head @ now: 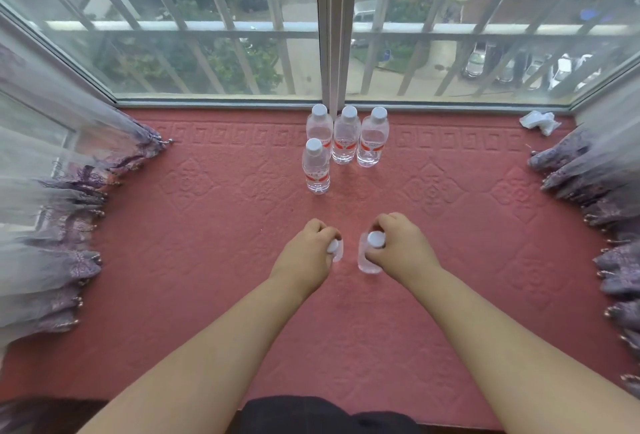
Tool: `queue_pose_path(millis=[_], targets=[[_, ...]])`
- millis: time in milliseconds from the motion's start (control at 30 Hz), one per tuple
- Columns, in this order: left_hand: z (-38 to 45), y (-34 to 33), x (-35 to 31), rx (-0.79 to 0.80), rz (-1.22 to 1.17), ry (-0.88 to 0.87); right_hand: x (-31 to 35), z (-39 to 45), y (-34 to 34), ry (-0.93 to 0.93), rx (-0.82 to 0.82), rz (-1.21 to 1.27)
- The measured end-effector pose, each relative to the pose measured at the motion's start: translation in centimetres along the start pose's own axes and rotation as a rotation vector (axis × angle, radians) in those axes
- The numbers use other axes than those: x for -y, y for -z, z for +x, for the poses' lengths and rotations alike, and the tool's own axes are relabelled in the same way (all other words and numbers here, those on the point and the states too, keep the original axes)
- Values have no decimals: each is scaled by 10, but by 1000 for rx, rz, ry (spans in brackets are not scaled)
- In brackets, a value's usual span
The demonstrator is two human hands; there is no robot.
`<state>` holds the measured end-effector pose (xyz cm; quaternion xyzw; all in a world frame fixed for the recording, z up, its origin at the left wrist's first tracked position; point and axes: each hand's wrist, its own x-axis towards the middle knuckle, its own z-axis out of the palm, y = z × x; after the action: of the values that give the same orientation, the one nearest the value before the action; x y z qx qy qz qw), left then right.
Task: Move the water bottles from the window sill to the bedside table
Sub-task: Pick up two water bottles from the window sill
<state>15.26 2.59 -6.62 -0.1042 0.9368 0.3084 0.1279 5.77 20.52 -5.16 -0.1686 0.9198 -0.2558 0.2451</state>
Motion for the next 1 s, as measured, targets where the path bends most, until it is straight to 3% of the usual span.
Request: queue_pose_path(millis=[133,300,533,667,800,1000], targets=[[-34,-18,6,-28,38,-3,-12,-36,-22,-8,75,103],[-44,-31,17,-95,92,74,-27,-65,-48,-25,24,264],[-36,-41,29,-59,-155,114,-40,-72,-69,-39,76,134],[-28,-45,30,-139,-229,193,-33,-68,-74,-88,84,138],[-30,-55,36,-55,-305,280,-33,-65,-80,-88,96,103],[-43,-52,30,-85,-333,287,-36,-58,-82,-86,139,-6]])
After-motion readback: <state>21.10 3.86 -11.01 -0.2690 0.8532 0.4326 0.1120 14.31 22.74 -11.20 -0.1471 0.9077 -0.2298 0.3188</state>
